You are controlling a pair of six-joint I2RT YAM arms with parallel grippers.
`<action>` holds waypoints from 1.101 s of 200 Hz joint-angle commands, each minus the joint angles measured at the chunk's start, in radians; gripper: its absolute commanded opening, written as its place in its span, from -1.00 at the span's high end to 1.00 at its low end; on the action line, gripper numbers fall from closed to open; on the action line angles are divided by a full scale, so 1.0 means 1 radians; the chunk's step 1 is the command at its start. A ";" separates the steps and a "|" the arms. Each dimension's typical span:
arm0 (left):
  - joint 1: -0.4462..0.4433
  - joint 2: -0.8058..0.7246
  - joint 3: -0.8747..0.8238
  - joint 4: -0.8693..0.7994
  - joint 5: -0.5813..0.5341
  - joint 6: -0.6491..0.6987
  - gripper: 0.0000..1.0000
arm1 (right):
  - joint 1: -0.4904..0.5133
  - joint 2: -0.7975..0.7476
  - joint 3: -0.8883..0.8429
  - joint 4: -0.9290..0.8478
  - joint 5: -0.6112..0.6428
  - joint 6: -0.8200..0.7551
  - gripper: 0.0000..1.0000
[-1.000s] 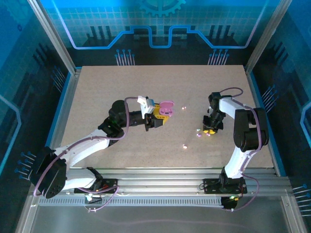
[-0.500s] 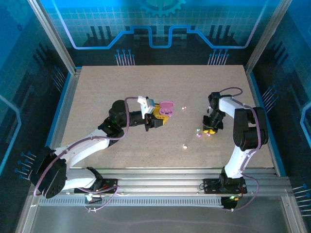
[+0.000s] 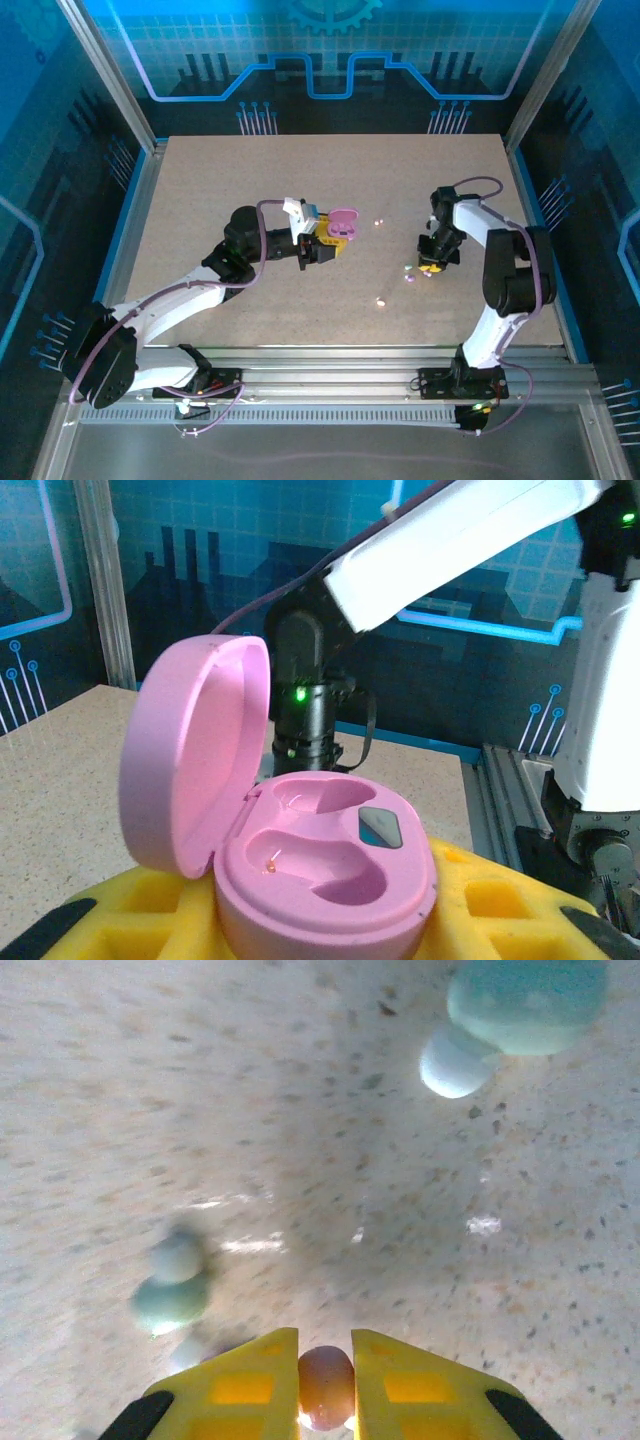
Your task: Insert wireless bluetooth earbuds into charging case
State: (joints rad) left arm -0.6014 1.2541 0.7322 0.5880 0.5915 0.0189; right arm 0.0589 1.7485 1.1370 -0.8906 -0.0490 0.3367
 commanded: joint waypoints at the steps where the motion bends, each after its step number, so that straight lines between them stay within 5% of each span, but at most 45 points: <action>1: 0.000 -0.029 0.018 0.020 -0.026 0.021 0.29 | 0.011 -0.177 -0.004 -0.009 -0.145 0.016 0.65; 51: 0.003 -0.029 0.003 0.049 -0.056 0.020 0.29 | 0.011 -0.469 -0.064 0.237 -0.825 0.162 0.63; 80: 0.003 -0.025 0.000 0.057 -0.061 0.026 0.29 | 0.017 -0.528 -0.075 0.415 -1.061 0.343 0.62; 139: 0.001 -0.013 0.004 0.059 -0.063 0.043 0.29 | 0.056 -0.541 -0.017 0.463 -1.199 0.472 0.63; 220: -0.013 -0.010 0.007 0.050 -0.056 0.094 0.28 | 0.110 -0.545 0.016 0.532 -1.145 0.570 0.62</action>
State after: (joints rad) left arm -0.6018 1.2537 0.7322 0.6113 0.5350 0.0631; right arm 0.1352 1.2221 1.1000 -0.3660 -1.2076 0.9005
